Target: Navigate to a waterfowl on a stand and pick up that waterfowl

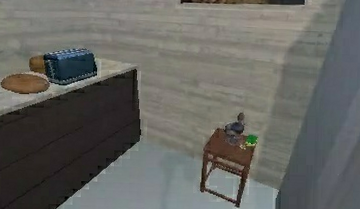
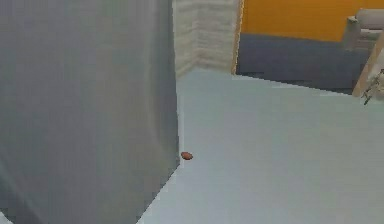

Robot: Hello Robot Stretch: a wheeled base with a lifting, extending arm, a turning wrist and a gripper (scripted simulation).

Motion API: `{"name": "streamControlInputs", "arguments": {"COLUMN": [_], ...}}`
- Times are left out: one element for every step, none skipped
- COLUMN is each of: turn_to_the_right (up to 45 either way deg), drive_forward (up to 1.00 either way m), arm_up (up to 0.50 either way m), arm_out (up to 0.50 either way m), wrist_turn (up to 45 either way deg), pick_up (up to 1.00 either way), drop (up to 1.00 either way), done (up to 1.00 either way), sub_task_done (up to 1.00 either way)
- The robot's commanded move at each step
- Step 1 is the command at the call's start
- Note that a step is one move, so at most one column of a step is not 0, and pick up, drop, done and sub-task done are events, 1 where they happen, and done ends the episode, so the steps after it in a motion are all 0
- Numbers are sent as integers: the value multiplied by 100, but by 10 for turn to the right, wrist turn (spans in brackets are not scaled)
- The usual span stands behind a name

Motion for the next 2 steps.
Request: {"name": "streamControlInputs", "arguments": {"turn_to_the_right": [0, 30], "drive_forward": [40, 0], "arm_up": [0, 0], "arm_out": [0, 0], "wrist_turn": [0, 0], "pick_up": [0, 0], "drop": [0, 0], "done": [0, 0], "sub_task_done": [0, 0]}}
